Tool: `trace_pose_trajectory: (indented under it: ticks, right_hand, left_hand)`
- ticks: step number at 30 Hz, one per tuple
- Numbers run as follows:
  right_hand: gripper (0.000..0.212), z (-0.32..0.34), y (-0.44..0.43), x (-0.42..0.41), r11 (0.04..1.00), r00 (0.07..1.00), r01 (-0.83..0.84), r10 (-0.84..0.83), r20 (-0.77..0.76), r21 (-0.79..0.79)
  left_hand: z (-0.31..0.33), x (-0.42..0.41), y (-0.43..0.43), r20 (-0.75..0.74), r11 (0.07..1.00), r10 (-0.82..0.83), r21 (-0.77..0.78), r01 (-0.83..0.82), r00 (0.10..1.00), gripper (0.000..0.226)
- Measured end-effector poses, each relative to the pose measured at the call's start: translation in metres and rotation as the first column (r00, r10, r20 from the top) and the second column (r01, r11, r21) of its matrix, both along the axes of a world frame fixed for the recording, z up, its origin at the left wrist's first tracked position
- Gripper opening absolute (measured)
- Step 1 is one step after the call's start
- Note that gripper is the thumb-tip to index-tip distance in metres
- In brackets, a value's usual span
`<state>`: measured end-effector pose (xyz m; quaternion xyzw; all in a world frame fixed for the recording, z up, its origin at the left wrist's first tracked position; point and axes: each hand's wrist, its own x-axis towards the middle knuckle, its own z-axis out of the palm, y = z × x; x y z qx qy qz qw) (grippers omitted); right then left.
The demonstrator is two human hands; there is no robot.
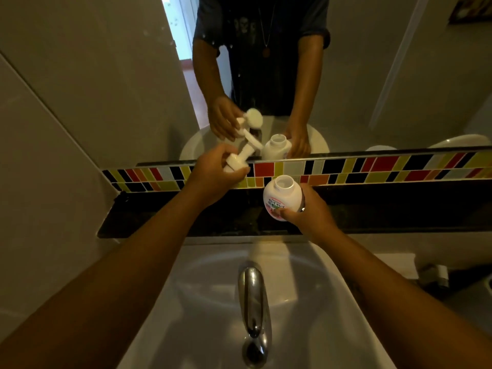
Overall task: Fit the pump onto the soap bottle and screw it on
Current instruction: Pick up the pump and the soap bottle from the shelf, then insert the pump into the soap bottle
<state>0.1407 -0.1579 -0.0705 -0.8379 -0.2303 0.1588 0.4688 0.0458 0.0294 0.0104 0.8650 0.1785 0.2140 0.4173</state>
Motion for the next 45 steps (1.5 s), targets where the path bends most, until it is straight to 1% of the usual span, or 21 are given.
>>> trace_pose_trajectory:
  ticks: [3, 5, 9, 12, 16, 19, 23, 28, 35, 38, 42, 45]
  right_hand:
    - [0.064, 0.001, 0.000, -0.001, 1.000, 1.000, 0.005, -0.005, 0.002, 0.002]
    - [0.064, 0.001, 0.001, -0.002, 1.000, 1.000, 0.010, -0.010, 0.007, -0.001]
    - [0.064, 0.001, 0.001, -0.003, 1.000, 1.000, 0.019, -0.019, 0.009, -0.003]
    - [0.065, 0.001, 0.000, -0.003, 1.000, 0.999, 0.026, -0.026, 0.022, -0.017]
    - [0.067, 0.000, 0.002, -0.003, 0.999, 0.999, 0.034, -0.033, 0.030, -0.030]
    - [0.068, -0.001, 0.002, -0.001, 0.999, 0.999, 0.031, -0.030, 0.028, -0.034]
    - [0.068, -0.005, 0.003, 0.000, 0.998, 0.998, 0.040, -0.038, 0.042, -0.042]
    - [0.073, -0.007, 0.005, 0.001, 0.998, 0.998, 0.043, -0.041, 0.038, -0.049]
    - [0.075, -0.007, 0.003, 0.011, 0.994, 0.999, -0.006, 0.011, 0.037, -0.108]
    - [0.074, -0.005, 0.002, 0.013, 0.991, 0.999, -0.019, 0.025, 0.045, -0.135]
    - [0.071, -0.004, 0.000, 0.014, 0.991, 0.997, -0.040, 0.048, 0.058, -0.131]
    - [0.072, -0.004, 0.000, 0.015, 0.991, 0.997, -0.047, 0.054, 0.056, -0.122]
  left_hand:
    - [0.026, 0.009, -0.014, 0.118, 0.964, 0.044, -0.264, -0.011, 0.992, 0.034]
    - [0.035, 0.016, -0.025, 0.189, 0.928, 0.080, -0.373, -0.004, 0.979, 0.034]
    - [0.033, 0.024, -0.047, 0.300, 0.873, 0.143, -0.487, 0.022, 0.943, 0.036]
    - [0.021, 0.027, -0.059, 0.325, 0.851, 0.184, -0.526, 0.016, 0.928, 0.038]
    - [0.002, 0.030, -0.070, 0.348, 0.845, 0.159, -0.532, 0.055, 0.924, 0.038]
    - [-0.013, 0.031, -0.072, 0.338, 0.850, 0.141, -0.523, 0.062, 0.931, 0.037]
    - [-0.030, 0.034, -0.073, 0.260, 0.873, 0.112, -0.487, 0.031, 0.959, 0.042]
    - [-0.042, 0.038, -0.072, 0.217, 0.893, 0.043, -0.446, 0.060, 0.975, 0.045]
    - [-0.043, 0.041, -0.065, 0.200, 0.922, -0.030, -0.373, 0.105, 0.979, 0.045]
    - [-0.045, 0.041, -0.061, 0.158, 0.932, -0.072, -0.340, 0.123, 0.985, 0.046]
    - [-0.054, 0.039, -0.056, 0.091, 0.938, -0.126, -0.312, 0.149, 0.988, 0.053]
    - [-0.059, 0.038, -0.055, 0.075, 0.939, -0.128, -0.311, 0.146, 0.989, 0.048]
